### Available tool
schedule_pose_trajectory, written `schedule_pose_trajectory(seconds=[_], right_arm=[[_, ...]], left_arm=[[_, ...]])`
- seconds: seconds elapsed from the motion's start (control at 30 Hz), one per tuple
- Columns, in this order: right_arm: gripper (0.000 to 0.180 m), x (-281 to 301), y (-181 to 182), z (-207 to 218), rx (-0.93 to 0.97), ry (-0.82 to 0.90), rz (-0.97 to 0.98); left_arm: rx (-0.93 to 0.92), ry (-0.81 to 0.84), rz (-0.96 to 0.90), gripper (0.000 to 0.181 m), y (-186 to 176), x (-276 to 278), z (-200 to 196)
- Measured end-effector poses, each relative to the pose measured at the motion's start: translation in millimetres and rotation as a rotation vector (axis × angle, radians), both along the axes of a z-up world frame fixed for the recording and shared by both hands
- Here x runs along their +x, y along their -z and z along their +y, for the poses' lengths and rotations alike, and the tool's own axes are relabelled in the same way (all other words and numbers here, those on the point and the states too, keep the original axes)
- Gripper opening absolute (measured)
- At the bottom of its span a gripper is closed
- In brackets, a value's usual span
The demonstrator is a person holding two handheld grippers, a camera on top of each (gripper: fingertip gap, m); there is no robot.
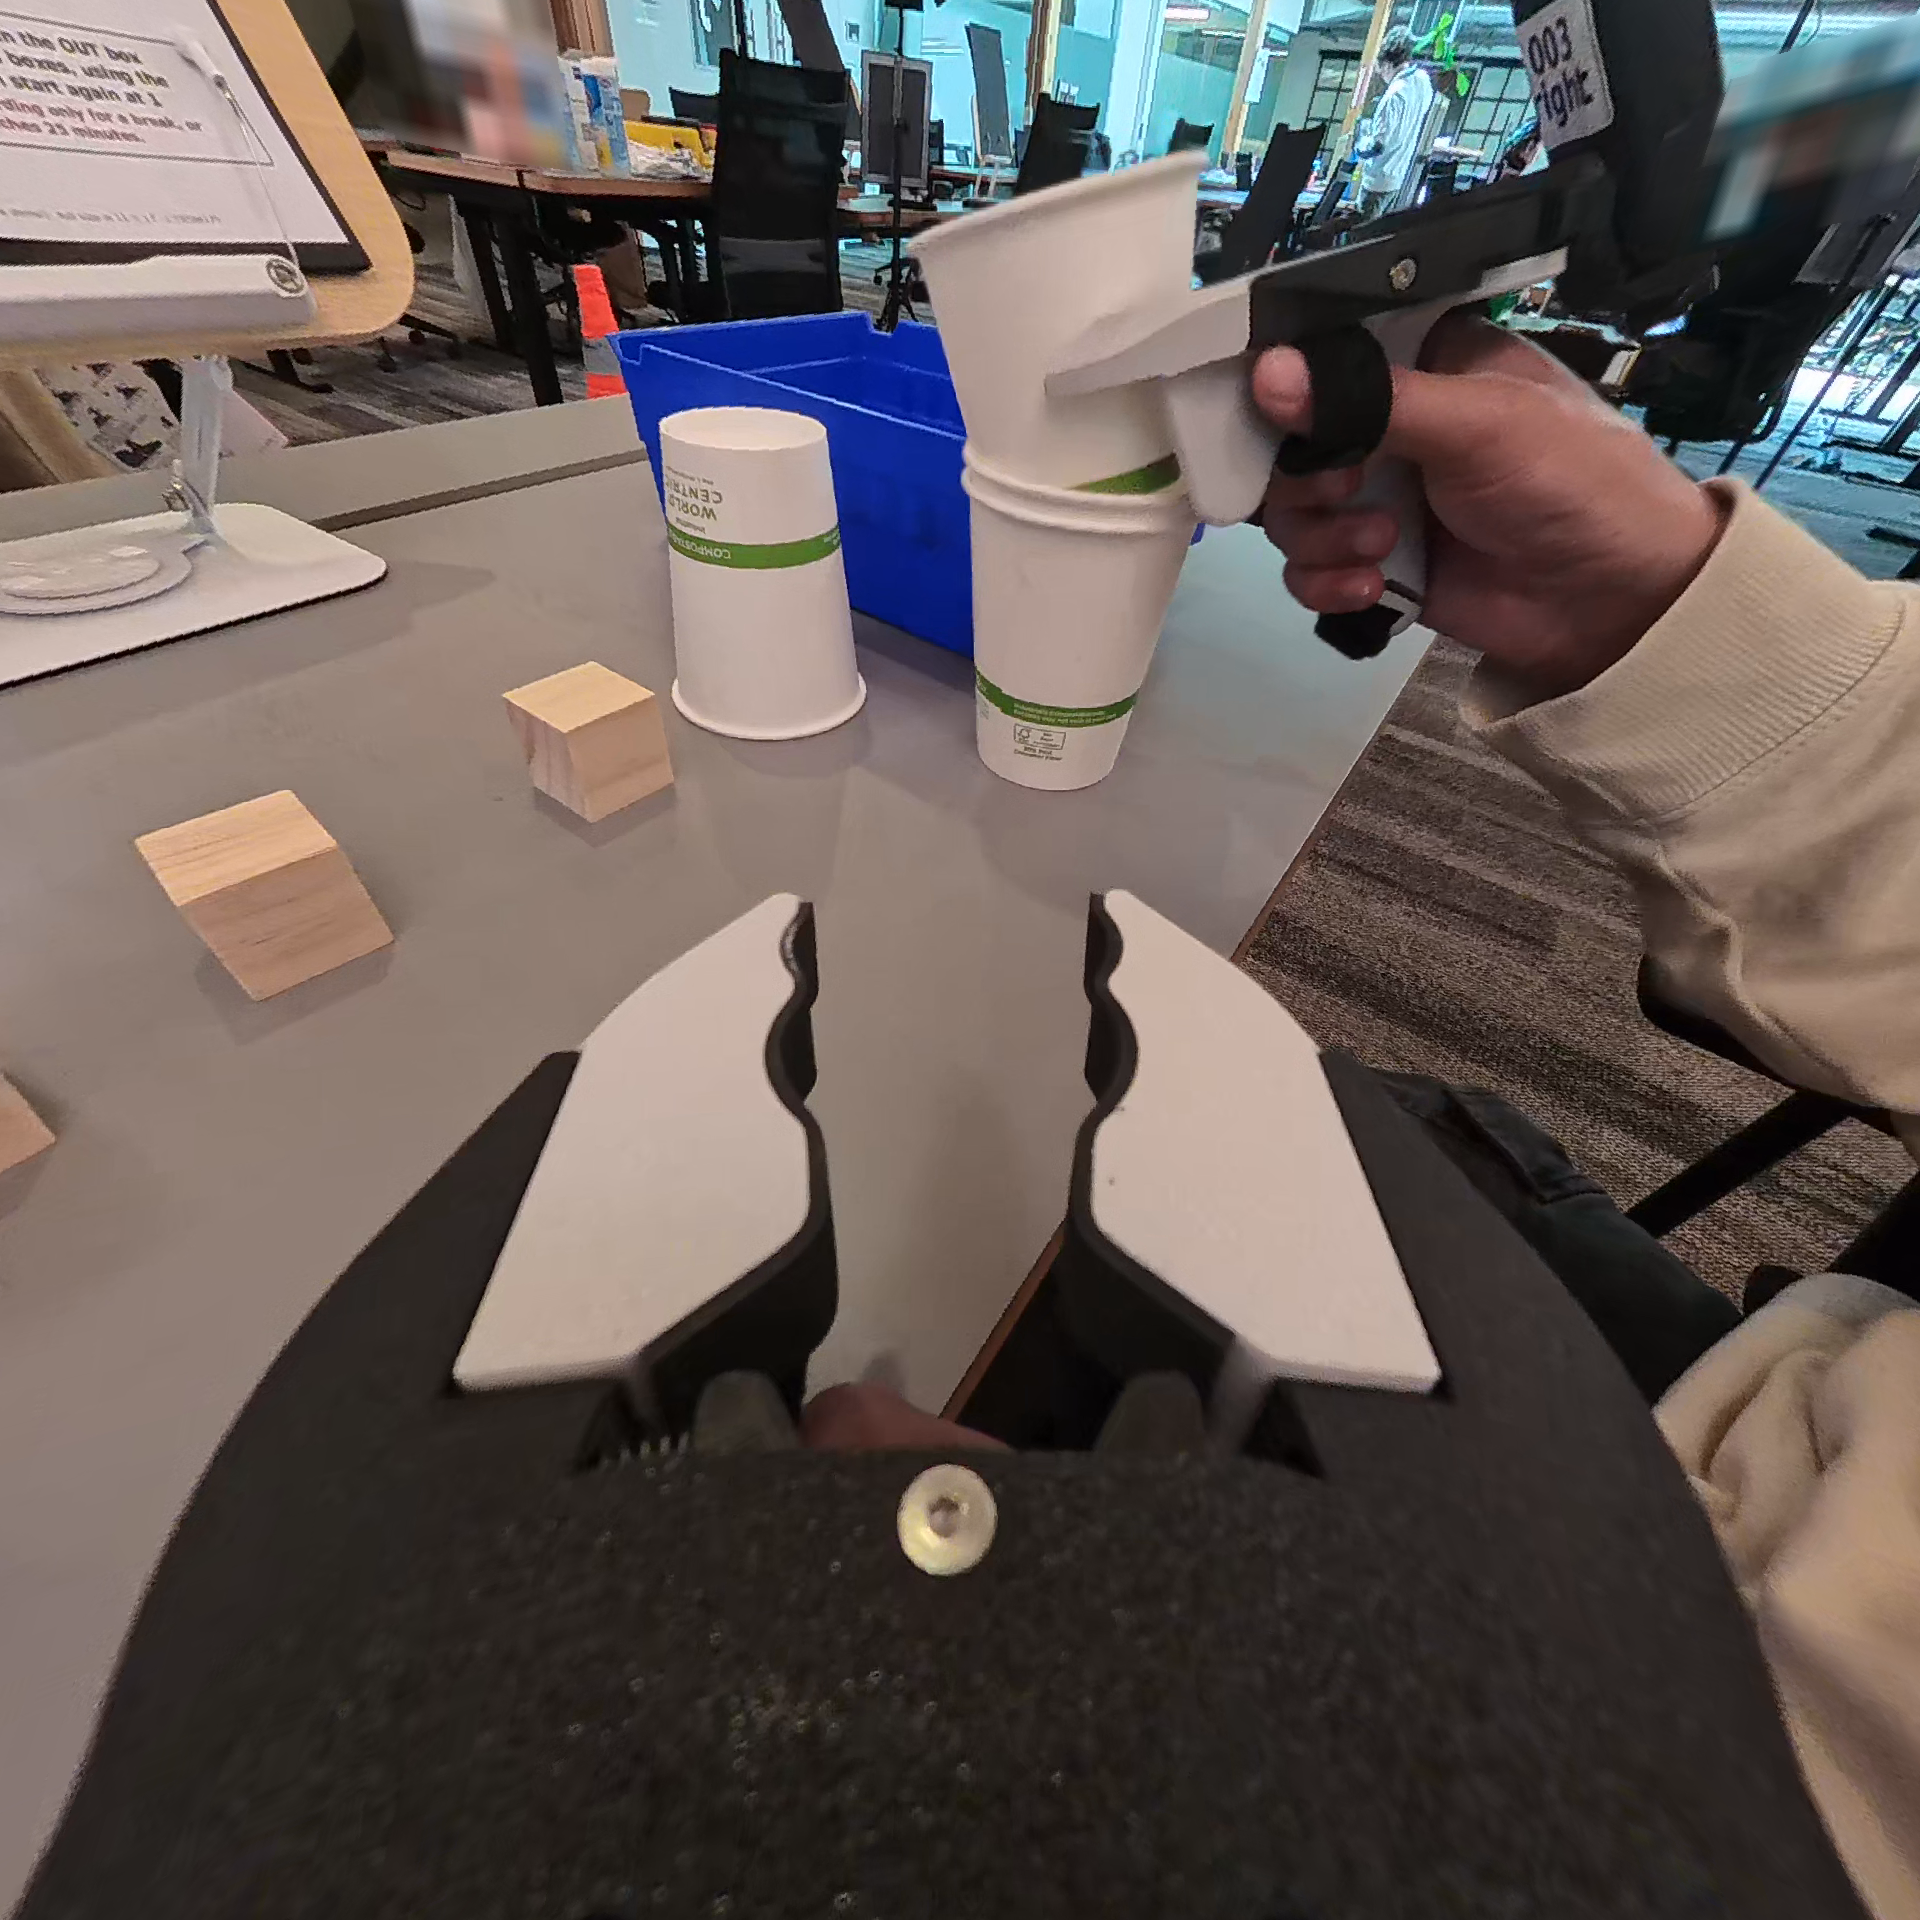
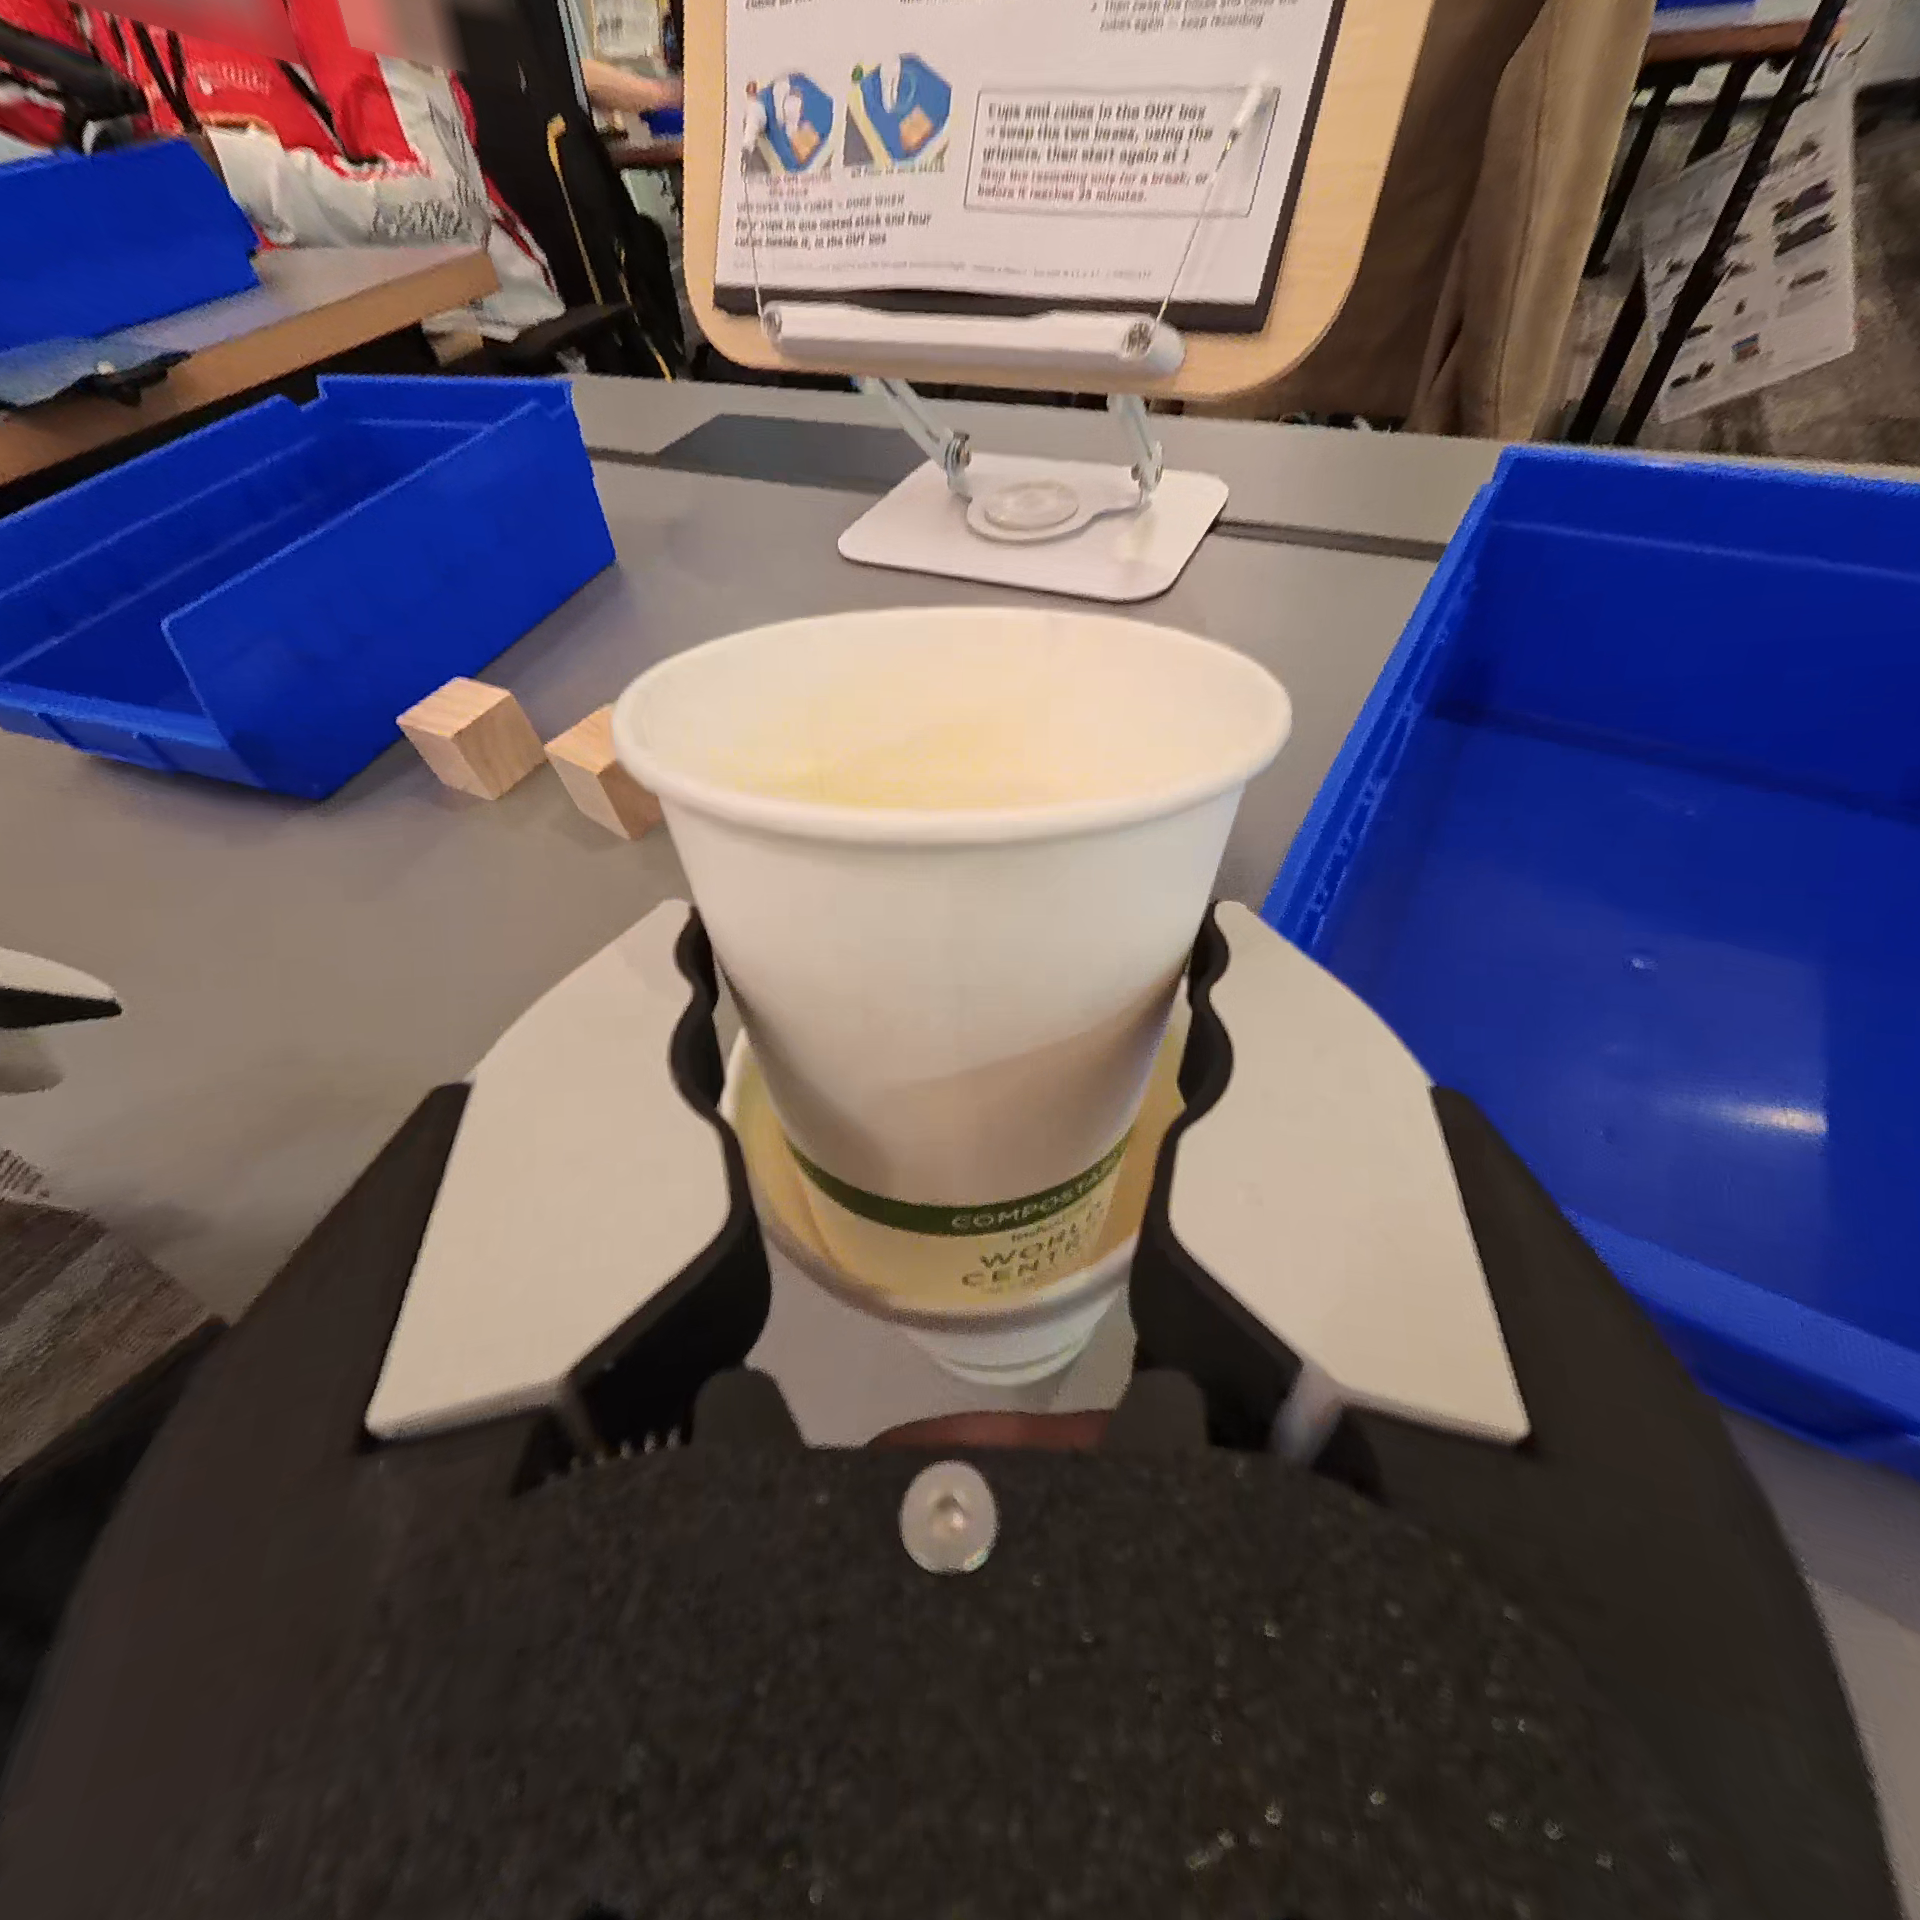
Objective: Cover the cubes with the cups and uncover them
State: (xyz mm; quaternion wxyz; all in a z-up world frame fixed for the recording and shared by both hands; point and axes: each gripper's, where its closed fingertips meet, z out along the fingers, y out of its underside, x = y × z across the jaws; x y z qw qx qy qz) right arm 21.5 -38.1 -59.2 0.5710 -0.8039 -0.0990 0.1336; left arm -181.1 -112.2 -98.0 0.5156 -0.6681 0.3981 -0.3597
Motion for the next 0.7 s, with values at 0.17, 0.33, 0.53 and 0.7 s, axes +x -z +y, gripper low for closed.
schedule_pose_trajectory(seconds=[0.17,0.33,0.53,0.7], right_arm=[[0.087,4,7,-11,-0.049,-0.021,-0.024],[0.093,4,16,-21,-0.127,-0.071,-0.067],[0.103,2,29,-30,-0.199,-0.114,-0.139],[0.110,11,38,-42,-0.263,-0.111,-0.257]], left_arm=[[-0.007,0.026,0.010,0.049,3,3,-4],[-0.007,0.052,0.024,0.050,5,7,-9],[-0.022,0.077,0.029,0.050,8,9,-13],[-0.021,0.057,0.019,0.050,6,6,-8]])
